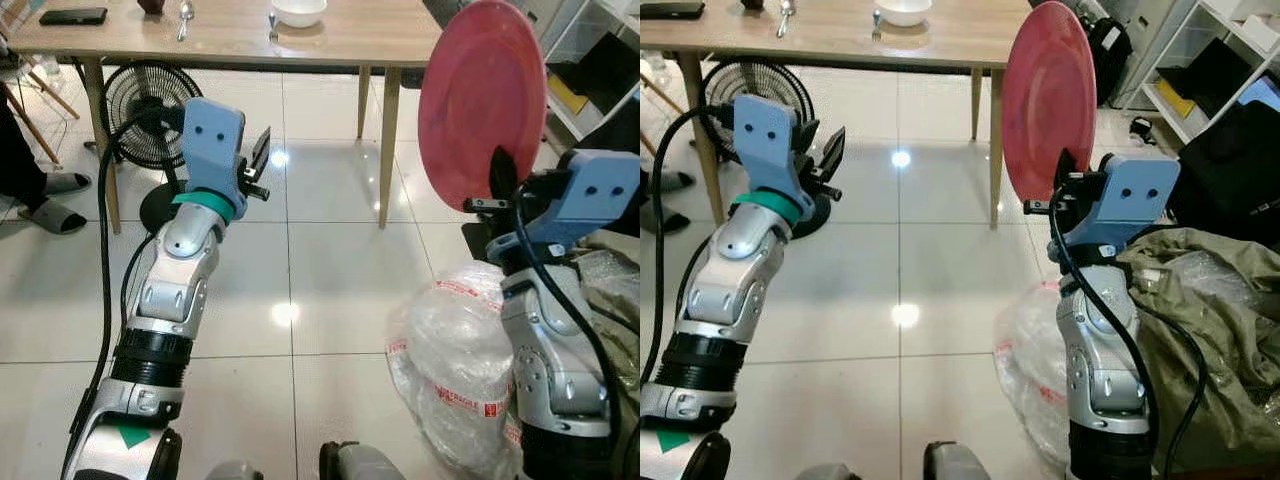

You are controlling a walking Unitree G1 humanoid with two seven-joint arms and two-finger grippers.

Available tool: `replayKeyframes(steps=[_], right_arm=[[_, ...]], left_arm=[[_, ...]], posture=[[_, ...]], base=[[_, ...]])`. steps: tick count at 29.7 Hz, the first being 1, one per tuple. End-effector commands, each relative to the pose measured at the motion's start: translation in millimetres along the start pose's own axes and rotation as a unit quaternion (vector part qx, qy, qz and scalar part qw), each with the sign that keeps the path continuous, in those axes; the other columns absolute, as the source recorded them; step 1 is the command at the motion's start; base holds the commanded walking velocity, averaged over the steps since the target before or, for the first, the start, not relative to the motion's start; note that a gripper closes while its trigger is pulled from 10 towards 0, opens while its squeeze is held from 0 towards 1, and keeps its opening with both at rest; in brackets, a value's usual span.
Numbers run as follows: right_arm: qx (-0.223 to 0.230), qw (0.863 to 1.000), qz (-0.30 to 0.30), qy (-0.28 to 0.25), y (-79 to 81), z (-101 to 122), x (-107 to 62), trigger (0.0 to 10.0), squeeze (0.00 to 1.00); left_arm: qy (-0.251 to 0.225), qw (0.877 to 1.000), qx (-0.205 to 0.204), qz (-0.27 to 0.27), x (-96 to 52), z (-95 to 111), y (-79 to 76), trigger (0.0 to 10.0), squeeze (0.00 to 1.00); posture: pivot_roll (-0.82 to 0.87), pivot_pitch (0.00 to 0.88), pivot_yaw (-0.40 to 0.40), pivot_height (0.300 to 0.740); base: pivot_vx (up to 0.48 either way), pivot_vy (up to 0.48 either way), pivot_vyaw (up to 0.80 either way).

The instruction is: Setting the table

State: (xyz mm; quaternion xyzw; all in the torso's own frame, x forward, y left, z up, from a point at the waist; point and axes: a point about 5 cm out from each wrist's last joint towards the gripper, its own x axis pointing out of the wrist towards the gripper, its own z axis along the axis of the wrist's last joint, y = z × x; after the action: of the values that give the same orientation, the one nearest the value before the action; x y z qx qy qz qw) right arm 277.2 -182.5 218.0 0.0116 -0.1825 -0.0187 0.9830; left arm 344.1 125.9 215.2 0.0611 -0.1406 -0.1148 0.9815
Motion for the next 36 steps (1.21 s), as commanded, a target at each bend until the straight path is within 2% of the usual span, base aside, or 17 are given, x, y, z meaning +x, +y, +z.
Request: replayKeyframes(steps=[1,23,29,31,32,35,36], right_arm=[[0.001,1.000,-0.001,-0.012,-0.5,4,0.2,10.0,0.00],[-0.001,1.000,-0.008,-0.010,-3.4,3,-1.3,10.0,0.00],[-0.028,0.999,0.011,0.014,-4.6,-7,-7.7,10.0,0.00],[-0.055,0.997,0.019,0.048,-9.5,-25,-19.8,10.0,0.00],[-0.055,0.997,0.019,0.048,-9.5,-25,-19.8,10.0,0.00],[-0.081,0.993,0.001,0.086,-20.3,-48,-35.3,10.0,0.00],[-0.081,0.993,0.001,0.086,-20.3,-48,-35.3,10.0,0.00]], left_arm=[[0.000,1.000,0.003,-0.003,-0.3,-1,-2.7,10.0,0.00],[0.000,1.000,0.007,-0.007,-0.3,-1,-4.9,10.0,0.00],[0.025,0.999,0.029,-0.013,-11.4,-17,0.3,10.0,0.00],[0.058,0.997,0.047,-0.018,-25.6,-39,4.0,10.0,0.00],[0.058,0.997,0.047,-0.018,-25.6,-39,4.0,10.0,0.00],[0.084,0.994,0.064,-0.024,-36.8,-55,4.8,10.0,0.00],[0.084,0.994,0.064,-0.024,-36.8,-55,4.8,10.0,0.00]], posture=[[0.04,0.008,0.011,0.740],[0.04,0.016,0.015,0.740],[0.04,0.023,0.009,0.740],[0.04,0.025,0.005,0.740],[0.04,0.025,0.005,0.740],[0.05,0.027,0.006,0.740],[0.05,0.027,0.006,0.740]], base=[[0.480,0.000,0.00],[0.480,0.000,0.00],[0.480,0.000,0.00],[0.480,0.000,0.00],[0.480,0.000,0.00],[0.480,0.000,0.00],[0.480,0.000,0.00]])
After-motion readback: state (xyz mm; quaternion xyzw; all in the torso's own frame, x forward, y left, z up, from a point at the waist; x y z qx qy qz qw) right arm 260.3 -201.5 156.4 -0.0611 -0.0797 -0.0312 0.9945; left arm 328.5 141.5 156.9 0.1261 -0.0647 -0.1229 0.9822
